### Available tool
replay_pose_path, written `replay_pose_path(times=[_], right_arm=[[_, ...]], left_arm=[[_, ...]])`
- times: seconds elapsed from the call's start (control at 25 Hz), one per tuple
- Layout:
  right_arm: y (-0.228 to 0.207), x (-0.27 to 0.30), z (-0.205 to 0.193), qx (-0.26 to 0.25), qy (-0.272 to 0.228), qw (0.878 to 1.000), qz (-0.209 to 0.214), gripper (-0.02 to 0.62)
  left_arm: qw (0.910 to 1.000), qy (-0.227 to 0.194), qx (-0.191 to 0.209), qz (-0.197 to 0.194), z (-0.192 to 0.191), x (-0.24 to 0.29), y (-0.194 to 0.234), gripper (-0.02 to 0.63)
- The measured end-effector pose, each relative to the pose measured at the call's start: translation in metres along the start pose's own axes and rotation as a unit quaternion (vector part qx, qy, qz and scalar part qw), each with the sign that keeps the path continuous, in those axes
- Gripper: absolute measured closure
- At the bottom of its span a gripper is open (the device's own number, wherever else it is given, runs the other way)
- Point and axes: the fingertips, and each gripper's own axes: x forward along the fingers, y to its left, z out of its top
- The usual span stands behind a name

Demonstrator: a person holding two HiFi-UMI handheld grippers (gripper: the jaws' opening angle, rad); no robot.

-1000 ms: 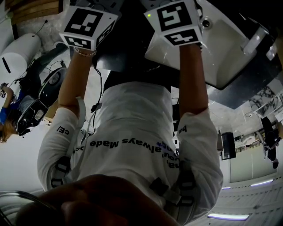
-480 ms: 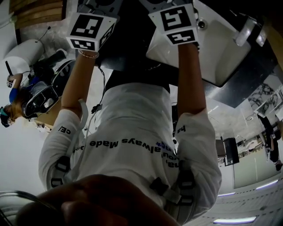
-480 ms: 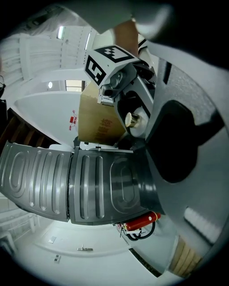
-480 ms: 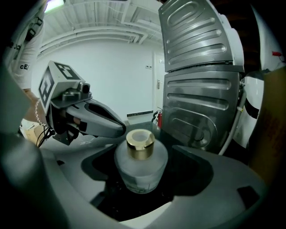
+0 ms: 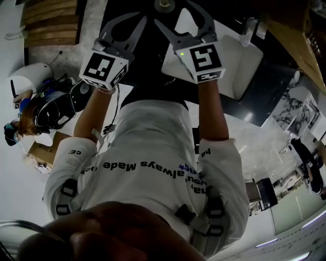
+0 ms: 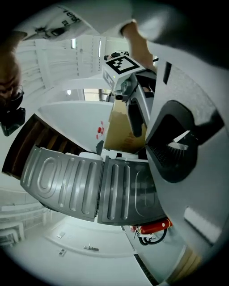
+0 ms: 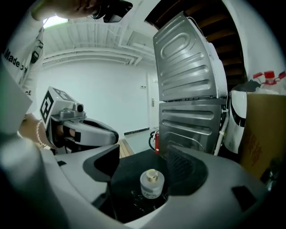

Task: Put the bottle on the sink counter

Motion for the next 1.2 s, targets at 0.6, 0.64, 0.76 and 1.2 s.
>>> replay_pose_path(times=[0.6, 0.64, 0.76, 1.2], right_arm=[[0.073, -0.117, 0.132, 0.041, -0.093, 0.995, 0.014, 0.479], [0.077, -0.123, 0.137, 0.039, -0.097, 0.994, 0.012, 0.484], [0.09, -0.138, 0.151, 0.028, -0.107, 0.994, 0.011, 0.503], [0.122, -0.165, 0.176, 0.005, -0.113, 0.993, 0.02, 0.551]], left_arm=[[0.9935, -0.099, -0.035, -0.044, 0.116, -0.09, -0.078, 0.604], [0.9931, -0.101, -0.035, -0.048, 0.118, -0.095, -0.083, 0.603], [0.9922, -0.106, -0.035, -0.056, 0.125, -0.106, -0.097, 0.604], [0.9881, -0.141, -0.014, -0.06, 0.151, -0.133, -0.12, 0.604]])
